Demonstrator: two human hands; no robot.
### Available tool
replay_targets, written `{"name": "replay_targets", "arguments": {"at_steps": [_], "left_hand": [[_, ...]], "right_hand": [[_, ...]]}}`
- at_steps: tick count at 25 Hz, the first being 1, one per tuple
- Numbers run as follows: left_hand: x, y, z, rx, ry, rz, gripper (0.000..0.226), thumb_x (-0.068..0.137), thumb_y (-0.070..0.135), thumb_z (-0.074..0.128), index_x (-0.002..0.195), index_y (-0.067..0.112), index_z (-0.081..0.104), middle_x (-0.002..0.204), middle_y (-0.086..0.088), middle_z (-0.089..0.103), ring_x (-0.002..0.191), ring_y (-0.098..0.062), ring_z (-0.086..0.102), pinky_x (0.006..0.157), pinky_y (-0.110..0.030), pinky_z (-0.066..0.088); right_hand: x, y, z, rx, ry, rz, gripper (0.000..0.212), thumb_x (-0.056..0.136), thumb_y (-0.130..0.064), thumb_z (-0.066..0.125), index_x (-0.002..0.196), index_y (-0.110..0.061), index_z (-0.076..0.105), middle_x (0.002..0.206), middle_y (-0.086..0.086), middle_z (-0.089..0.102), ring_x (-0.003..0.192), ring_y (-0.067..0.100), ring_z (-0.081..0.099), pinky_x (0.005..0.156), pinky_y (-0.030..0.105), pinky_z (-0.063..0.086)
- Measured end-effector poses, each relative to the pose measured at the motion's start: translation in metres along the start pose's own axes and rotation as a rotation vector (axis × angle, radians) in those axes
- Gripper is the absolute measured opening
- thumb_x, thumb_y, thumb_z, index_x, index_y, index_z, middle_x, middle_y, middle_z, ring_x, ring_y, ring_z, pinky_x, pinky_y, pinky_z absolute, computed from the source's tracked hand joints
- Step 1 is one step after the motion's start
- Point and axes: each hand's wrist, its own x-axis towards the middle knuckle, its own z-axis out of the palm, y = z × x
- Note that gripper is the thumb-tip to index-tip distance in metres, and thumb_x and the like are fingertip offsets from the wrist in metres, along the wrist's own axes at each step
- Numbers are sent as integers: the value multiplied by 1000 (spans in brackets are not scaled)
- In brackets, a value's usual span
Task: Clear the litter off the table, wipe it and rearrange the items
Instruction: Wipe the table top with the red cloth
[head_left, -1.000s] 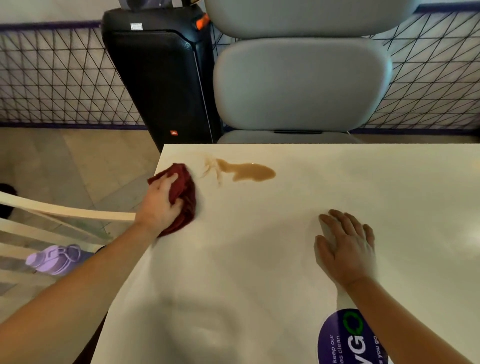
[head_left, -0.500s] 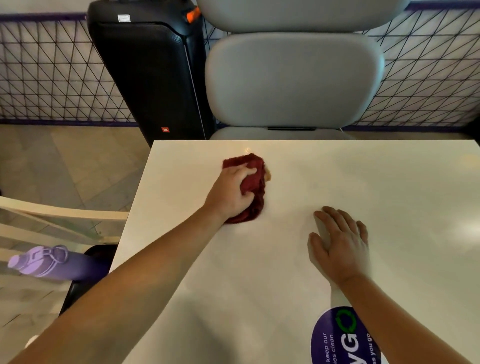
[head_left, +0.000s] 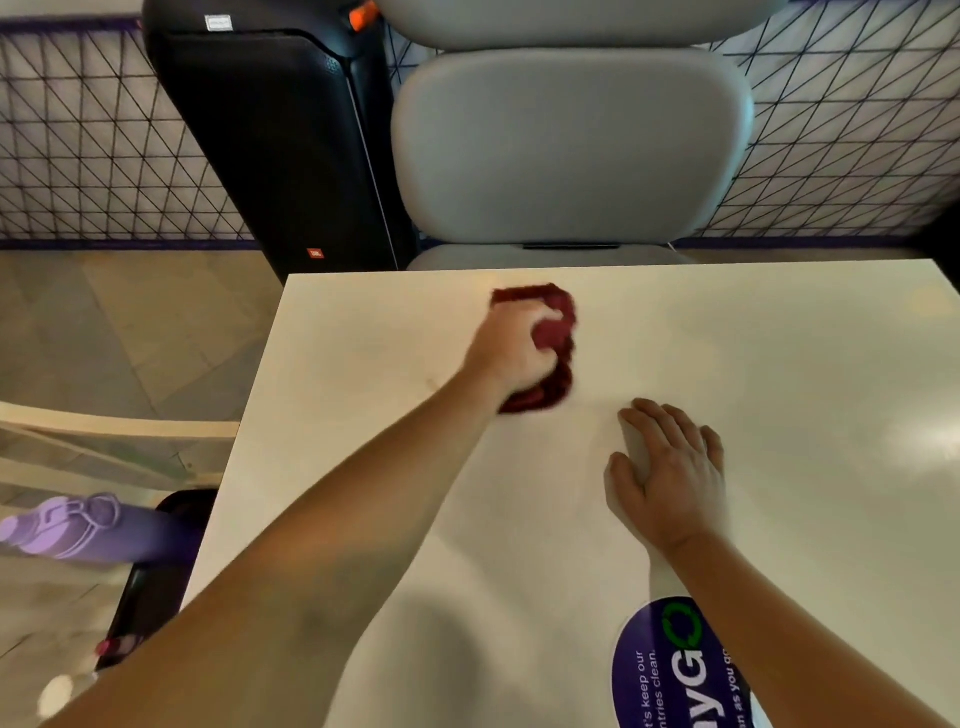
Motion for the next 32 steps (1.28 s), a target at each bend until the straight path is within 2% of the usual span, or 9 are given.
{"name": "replay_targets", "arguments": {"at_steps": [3, 6, 9, 12, 18, 21, 23, 28, 32], "left_hand": [[-73, -19, -11, 3, -106, 168, 44, 67, 15, 60, 110, 15, 67, 124, -2, 61, 116, -17, 50, 105, -19, 30], [-103, -75, -56, 42, -35, 171, 47, 64, 24, 50, 105, 11, 69, 117, -8, 64, 110, -17, 52, 98, -3, 23], [-53, -104, -83, 132, 181, -90, 40, 74, 11, 58, 113, 12, 66, 121, -11, 63, 114, -28, 56, 100, -14, 29], [8, -80, -61, 112, 276, -266, 38, 78, 21, 54, 115, 19, 65, 121, -5, 63, 114, -26, 55, 103, -30, 40], [-69, 18, 18, 74, -53, 216, 44, 63, 22, 52, 102, 15, 71, 120, -11, 63, 108, -34, 56, 101, -32, 37], [-147, -14, -2, 41, -188, 337, 41, 66, 27, 49, 100, 22, 70, 120, -1, 63, 111, -23, 52, 101, -28, 36], [-157, -61, -34, 38, -137, 348, 37, 67, 28, 51, 100, 22, 69, 119, -2, 64, 110, -19, 52, 100, -23, 36], [-69, -136, -90, 180, 274, -135, 38, 73, 13, 57, 109, 14, 67, 121, -12, 63, 114, -33, 55, 105, -29, 34], [-16, -90, -55, 234, 311, -308, 45, 76, 33, 56, 120, 23, 60, 135, -5, 52, 122, -31, 45, 109, -33, 27]], "right_hand": [[-1, 0, 0, 22, 5, 0, 62, 75, -42, 28, 124, -18, 56, 135, -2, 53, 128, 23, 43, 110, 49, 25], [-1, -2, 1, 25, 8, 7, 61, 74, -40, 29, 124, -18, 57, 135, -2, 53, 129, 23, 43, 110, 49, 26], [1, -3, 1, 17, 7, 7, 62, 74, -39, 28, 124, -17, 56, 136, -2, 52, 129, 23, 42, 110, 48, 25], [0, -2, 1, 11, 2, 10, 62, 73, -38, 28, 125, -17, 55, 136, -2, 51, 129, 23, 42, 111, 48, 24], [0, -1, -2, 44, -4, 25, 66, 70, -37, 23, 124, -16, 56, 137, -1, 51, 130, 22, 40, 111, 46, 22], [-1, -3, -3, 45, -9, 22, 67, 70, -36, 21, 124, -16, 56, 137, -2, 50, 131, 22, 39, 112, 46, 21], [-1, -4, -2, 49, -2, 27, 67, 70, -35, 21, 122, -15, 57, 137, -1, 51, 130, 22, 40, 112, 46, 22], [2, -5, 0, 42, -5, 23, 65, 70, -33, 22, 121, -15, 57, 136, -2, 51, 130, 22, 41, 111, 47, 23], [2, -4, 1, 28, -13, 25, 64, 70, -33, 23, 121, -15, 57, 135, -2, 51, 128, 23, 41, 110, 47, 23]]}}
